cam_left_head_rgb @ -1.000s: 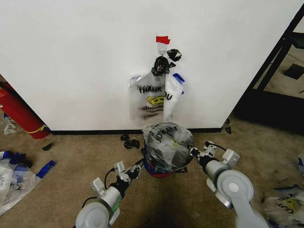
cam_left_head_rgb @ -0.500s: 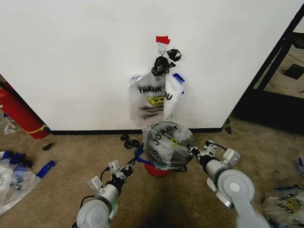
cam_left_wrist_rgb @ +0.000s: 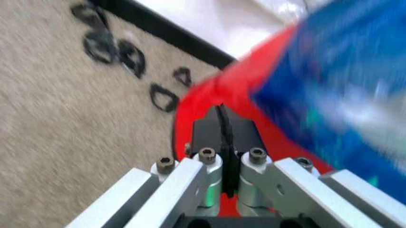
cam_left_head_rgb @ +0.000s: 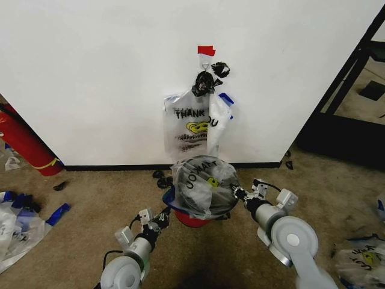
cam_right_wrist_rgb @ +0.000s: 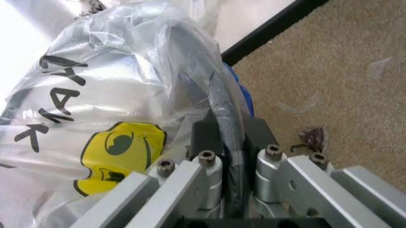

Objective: Pick up the garbage bag from the wall and place it over the trash bin.

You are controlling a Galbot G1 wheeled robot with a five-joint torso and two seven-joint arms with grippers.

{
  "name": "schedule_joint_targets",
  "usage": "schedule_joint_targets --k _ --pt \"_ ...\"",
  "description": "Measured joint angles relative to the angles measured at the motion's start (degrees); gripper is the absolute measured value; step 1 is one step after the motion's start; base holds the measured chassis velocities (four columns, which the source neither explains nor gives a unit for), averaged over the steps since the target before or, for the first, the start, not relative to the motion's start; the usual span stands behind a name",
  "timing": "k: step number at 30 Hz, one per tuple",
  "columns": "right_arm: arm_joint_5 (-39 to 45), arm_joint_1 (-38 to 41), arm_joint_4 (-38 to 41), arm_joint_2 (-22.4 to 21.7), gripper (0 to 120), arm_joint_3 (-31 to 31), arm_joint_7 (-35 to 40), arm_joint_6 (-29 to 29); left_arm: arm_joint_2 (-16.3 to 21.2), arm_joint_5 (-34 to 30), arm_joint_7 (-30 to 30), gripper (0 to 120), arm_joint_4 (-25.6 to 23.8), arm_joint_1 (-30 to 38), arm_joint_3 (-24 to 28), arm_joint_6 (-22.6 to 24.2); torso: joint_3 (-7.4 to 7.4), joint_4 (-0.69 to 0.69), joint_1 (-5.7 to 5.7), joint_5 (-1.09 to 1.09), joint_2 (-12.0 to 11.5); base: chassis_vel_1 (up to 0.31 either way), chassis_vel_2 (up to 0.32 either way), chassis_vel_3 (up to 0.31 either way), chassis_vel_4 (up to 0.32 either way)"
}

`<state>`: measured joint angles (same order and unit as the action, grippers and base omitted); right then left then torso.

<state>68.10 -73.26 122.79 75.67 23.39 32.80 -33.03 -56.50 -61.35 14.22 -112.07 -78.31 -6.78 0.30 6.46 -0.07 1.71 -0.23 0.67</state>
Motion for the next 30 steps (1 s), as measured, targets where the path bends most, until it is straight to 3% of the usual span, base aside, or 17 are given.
schedule_joint_targets --k 5,11,15,26,30 --pt "-0.7 -0.2 -0.2 -0.1 1 0.1 -0.6 0.1 1.3 -1.4 1.3 0 -1.2 -0.3 -2.4 0.1 0.0 0.0 0.0 0.01 0.0 0.0 0.0 0.0 0.0" --pt "-2.0 -0.6 -0.3 -0.1 1 -0.1 -1.5 0.3 2.7 -6.0 3.0 20 -2.4 0.2 -6.1 0.0 0.0 0.01 0.0 0.0 0.0 0.0 0.0 0.0 0.0" --pt "-3.3 -1.1 -0.3 0.0 1 -0.6 -2.1 0.4 2.7 -12.5 4.1 39 -4.1 2.7 -8.2 0.5 0.0 0.0 0.0 0.0 0.0 0.0 0.0 0.0 0.0" --pt "-4.5 -1.2 -0.4 0.3 1 -2.5 -2.6 0.3 1.7 -24.4 4.8 80 -5.4 8.6 -7.3 5.3 0.0 0.01 0.0 0.0 0.0 0.0 0.0 0.0 0.0" --pt "-4.5 -1.0 -0.5 0.0 1 -2.5 -2.7 0.3 1.5 -25.0 4.7 89 -4.6 9.1 -6.8 6.1 0.0 -0.01 0.0 0.0 0.0 0.0 0.0 0.0 0.0"
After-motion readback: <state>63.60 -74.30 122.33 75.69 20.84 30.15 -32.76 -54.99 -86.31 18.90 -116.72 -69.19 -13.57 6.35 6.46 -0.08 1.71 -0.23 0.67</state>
